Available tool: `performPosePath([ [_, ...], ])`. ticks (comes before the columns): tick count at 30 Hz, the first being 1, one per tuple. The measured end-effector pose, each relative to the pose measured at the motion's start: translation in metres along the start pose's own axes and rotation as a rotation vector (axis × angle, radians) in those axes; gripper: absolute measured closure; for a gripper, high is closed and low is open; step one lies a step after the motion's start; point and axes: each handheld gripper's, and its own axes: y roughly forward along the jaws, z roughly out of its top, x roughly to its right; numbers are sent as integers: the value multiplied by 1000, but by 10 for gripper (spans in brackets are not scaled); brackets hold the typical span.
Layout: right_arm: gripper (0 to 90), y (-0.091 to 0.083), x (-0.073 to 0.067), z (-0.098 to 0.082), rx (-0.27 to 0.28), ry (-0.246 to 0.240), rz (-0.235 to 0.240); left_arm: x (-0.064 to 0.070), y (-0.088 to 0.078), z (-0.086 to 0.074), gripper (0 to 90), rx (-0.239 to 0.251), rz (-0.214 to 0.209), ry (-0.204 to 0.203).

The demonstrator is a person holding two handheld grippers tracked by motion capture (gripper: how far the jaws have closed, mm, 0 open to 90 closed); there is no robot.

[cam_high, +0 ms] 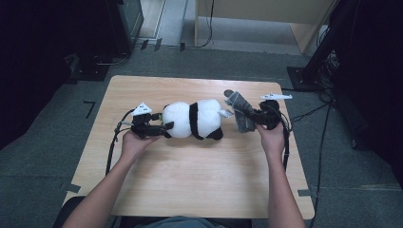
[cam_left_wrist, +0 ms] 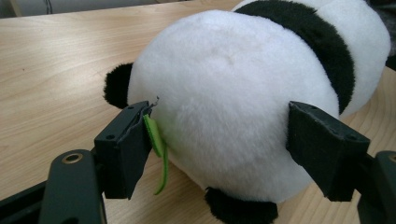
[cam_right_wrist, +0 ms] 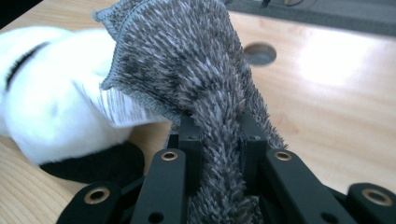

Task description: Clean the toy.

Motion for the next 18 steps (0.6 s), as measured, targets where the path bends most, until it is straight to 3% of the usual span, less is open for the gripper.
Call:
performPosePath([
  [10,773,0,-40,53,1,-120,43,0,0,0,234,7,2,-8],
  [18,773,27,-79,79,-38,-192,123,1,-1,2,237,1,1,-22],
])
